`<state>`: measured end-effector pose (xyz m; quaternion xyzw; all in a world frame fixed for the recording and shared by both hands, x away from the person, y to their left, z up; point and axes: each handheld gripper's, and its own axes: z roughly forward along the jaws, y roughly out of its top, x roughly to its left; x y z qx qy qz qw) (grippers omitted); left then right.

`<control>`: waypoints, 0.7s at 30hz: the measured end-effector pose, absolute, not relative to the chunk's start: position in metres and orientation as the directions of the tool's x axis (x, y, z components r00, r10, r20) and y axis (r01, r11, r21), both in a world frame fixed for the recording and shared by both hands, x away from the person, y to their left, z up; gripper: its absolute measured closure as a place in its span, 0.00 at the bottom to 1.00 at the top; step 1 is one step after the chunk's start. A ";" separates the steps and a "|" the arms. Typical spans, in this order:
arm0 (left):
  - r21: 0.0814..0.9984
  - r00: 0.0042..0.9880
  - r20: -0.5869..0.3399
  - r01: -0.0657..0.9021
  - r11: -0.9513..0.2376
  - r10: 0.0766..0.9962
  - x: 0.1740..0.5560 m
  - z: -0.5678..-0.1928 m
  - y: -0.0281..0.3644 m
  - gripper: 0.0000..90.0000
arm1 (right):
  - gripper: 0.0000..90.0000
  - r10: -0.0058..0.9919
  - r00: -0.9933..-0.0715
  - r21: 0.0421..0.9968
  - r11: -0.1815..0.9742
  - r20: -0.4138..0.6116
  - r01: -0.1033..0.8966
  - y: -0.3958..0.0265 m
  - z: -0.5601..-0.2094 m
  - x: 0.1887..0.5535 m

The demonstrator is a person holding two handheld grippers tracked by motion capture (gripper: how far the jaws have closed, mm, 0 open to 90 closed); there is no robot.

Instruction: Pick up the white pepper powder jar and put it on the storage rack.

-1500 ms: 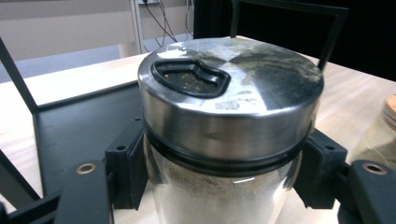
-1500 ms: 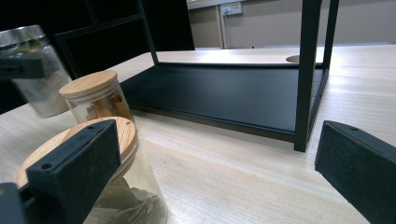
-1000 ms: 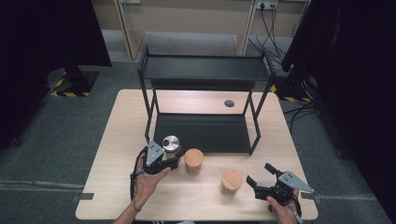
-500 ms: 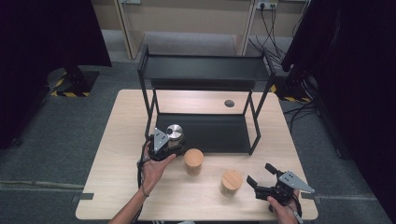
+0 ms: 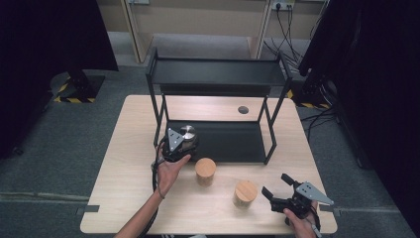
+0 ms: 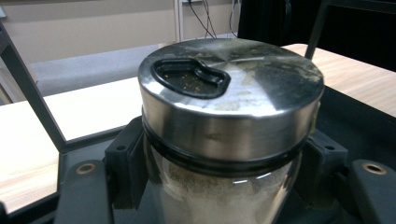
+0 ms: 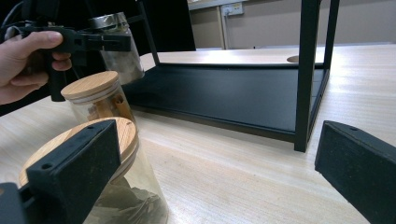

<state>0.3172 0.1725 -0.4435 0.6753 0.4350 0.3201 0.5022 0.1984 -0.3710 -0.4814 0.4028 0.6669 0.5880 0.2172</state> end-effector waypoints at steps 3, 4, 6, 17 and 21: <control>0.956 0.407 -0.005 0.270 -0.115 0.913 0.320 -0.446 0.171 0.34 | 0.00 0.792 -0.582 0.959 -0.016 0.185 0.283 -0.371 -0.482 0.199; 0.956 0.405 -0.005 0.270 -0.114 0.914 0.322 -0.447 0.170 0.34 | 0.00 0.792 -0.582 0.959 -0.016 0.185 0.283 -0.371 -0.482 0.199; 0.956 0.398 0.001 0.270 -0.118 0.917 0.324 -0.449 0.169 0.34 | 0.00 0.791 -0.583 0.959 -0.016 0.186 0.284 -0.371 -0.482 0.199; 0.955 0.356 0.000 0.279 -0.106 0.934 0.335 -0.456 0.161 0.34 | 0.00 0.789 -0.585 0.958 -0.015 0.186 0.285 -0.371 -0.482 0.200; 0.954 0.351 -0.003 0.282 -0.103 0.936 0.337 -0.457 0.161 0.34 | 0.00 0.789 -0.585 0.959 -0.016 0.187 0.284 -0.371 -0.482 0.200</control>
